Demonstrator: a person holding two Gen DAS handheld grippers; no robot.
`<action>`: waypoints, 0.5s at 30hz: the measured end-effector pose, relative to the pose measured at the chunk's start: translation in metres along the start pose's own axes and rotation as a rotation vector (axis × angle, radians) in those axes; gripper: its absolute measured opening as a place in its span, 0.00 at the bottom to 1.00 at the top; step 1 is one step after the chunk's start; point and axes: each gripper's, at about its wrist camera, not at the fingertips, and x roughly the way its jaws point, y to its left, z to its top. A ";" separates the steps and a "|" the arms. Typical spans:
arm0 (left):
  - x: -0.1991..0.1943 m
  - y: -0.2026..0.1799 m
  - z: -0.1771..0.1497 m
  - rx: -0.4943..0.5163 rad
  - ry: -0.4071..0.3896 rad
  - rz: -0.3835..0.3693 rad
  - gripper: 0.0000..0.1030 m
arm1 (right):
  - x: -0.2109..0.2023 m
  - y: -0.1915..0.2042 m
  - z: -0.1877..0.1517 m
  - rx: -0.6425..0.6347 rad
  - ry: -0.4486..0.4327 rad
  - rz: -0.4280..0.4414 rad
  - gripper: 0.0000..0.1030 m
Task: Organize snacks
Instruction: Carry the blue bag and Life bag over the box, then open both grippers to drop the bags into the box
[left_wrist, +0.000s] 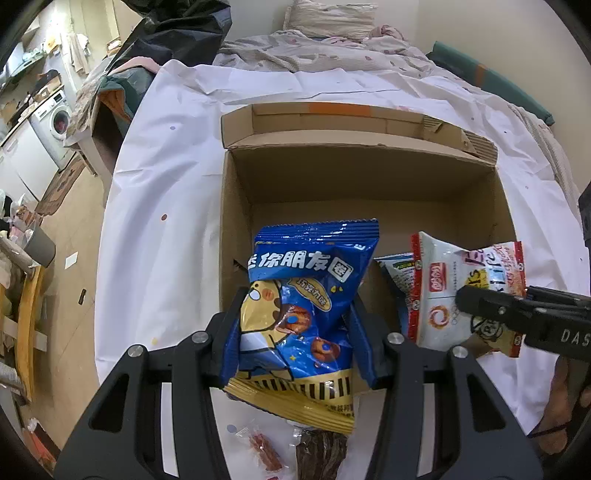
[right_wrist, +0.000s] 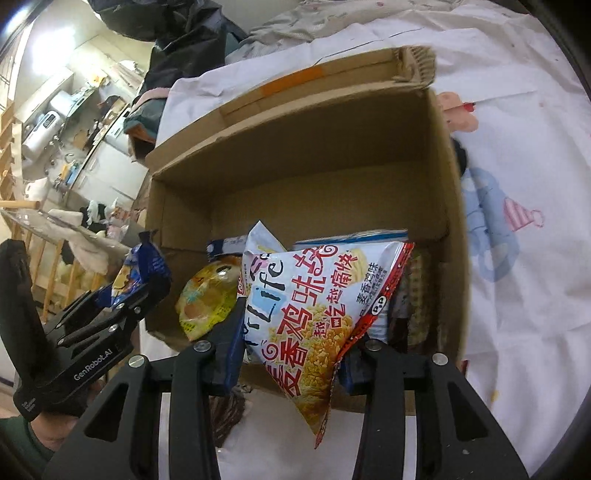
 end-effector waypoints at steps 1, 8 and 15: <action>0.000 -0.001 0.000 0.001 0.001 -0.004 0.46 | -0.001 0.002 0.000 -0.010 -0.003 0.005 0.43; -0.004 -0.003 -0.001 0.004 -0.010 -0.014 0.46 | -0.007 0.009 0.000 -0.032 -0.040 0.031 0.44; -0.005 -0.004 -0.001 0.012 -0.011 -0.041 0.56 | -0.008 0.000 -0.001 0.025 -0.050 0.014 0.71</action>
